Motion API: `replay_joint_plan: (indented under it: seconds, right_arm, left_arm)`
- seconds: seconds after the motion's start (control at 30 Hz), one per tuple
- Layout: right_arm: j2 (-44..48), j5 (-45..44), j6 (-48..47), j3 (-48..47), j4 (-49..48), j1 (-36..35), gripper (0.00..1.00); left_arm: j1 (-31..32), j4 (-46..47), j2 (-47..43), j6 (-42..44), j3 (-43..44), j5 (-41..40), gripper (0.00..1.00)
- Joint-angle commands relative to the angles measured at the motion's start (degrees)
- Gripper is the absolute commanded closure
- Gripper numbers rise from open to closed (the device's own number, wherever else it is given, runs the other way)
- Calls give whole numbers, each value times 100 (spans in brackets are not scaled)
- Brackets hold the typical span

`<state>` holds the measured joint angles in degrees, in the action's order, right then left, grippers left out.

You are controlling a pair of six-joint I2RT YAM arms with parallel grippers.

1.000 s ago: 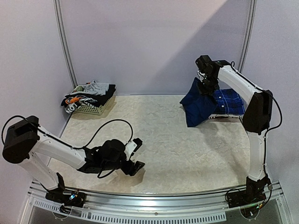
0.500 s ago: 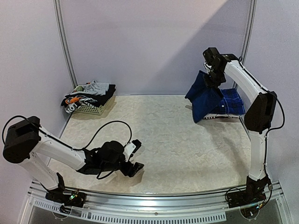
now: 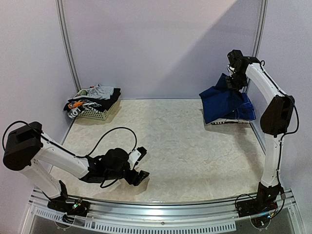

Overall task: Fold and stack the mixed laundry pile
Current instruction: Move the square-folded T-shirt to the corner of the board.

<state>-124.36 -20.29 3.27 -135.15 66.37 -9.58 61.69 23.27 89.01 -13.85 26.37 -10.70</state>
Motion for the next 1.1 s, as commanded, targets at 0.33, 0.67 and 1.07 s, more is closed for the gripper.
replay_joint_plan:
  seconds: [0.33,0.67,1.07]
  right_arm:
    - [-413,528,187,-62,-765,852,100]
    - [-731,513,571,14,-1170,1202,100]
    - [-1105,949,1747,52,-1378,1653,100]
  left_arm:
    - [-87,38,46,-81,45,126,20]
    - [-87,46,151,-86,147,201,20]
    - [-87,46,168,-105,171,249,21]
